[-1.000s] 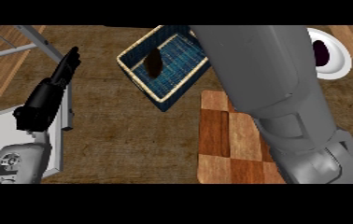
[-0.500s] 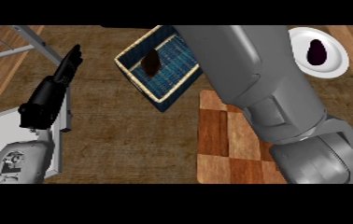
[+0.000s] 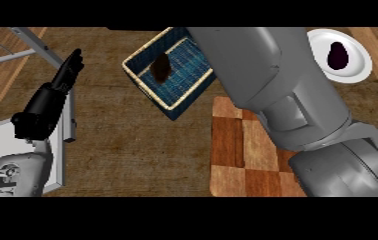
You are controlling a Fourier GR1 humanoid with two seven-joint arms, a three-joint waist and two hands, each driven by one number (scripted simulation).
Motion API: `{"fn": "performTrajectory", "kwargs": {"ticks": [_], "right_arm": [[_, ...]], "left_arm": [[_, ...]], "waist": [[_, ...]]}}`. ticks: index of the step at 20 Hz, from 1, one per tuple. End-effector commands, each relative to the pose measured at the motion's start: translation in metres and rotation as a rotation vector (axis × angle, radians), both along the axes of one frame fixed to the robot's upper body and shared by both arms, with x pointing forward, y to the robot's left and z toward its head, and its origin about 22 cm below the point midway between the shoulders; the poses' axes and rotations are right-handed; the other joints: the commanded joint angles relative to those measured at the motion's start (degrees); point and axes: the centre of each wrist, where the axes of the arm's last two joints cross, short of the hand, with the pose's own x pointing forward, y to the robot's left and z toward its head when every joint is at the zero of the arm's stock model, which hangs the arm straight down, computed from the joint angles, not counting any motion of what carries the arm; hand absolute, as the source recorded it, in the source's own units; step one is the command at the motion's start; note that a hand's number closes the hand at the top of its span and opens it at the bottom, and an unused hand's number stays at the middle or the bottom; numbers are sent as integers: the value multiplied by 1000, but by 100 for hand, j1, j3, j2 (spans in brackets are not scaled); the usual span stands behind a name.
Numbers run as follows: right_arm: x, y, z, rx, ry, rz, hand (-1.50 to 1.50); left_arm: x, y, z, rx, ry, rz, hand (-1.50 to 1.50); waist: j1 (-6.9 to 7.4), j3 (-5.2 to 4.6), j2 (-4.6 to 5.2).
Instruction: Pick the croissant from the cutting board and place it in the basket
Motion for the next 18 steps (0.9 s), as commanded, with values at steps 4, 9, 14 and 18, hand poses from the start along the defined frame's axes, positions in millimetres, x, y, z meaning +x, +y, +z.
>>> {"fn": "performTrajectory", "kwargs": {"ticks": [4, 9, 14, 18], "right_arm": [[-3, 1, 4, 143, -125, -35, -150], [-6, -17, 29, 395, -353, -179, -150], [3, -58, 34, 515, -538, -355, -150], [10, -92, 14, 550, -620, -453, -150]], "left_arm": [[7, -21, 7, 2, -11, 9, 0], [2, -10, 6, 3, -7, -22, 0], [-2, 11, -6, -8, 18, 27, 0], [-12, 7, -24, -8, 25, 62, 0]], "waist": [[-35, 4, 12], [1, 1, 26], [-138, 3, -19], [-290, 11, -80]]}}
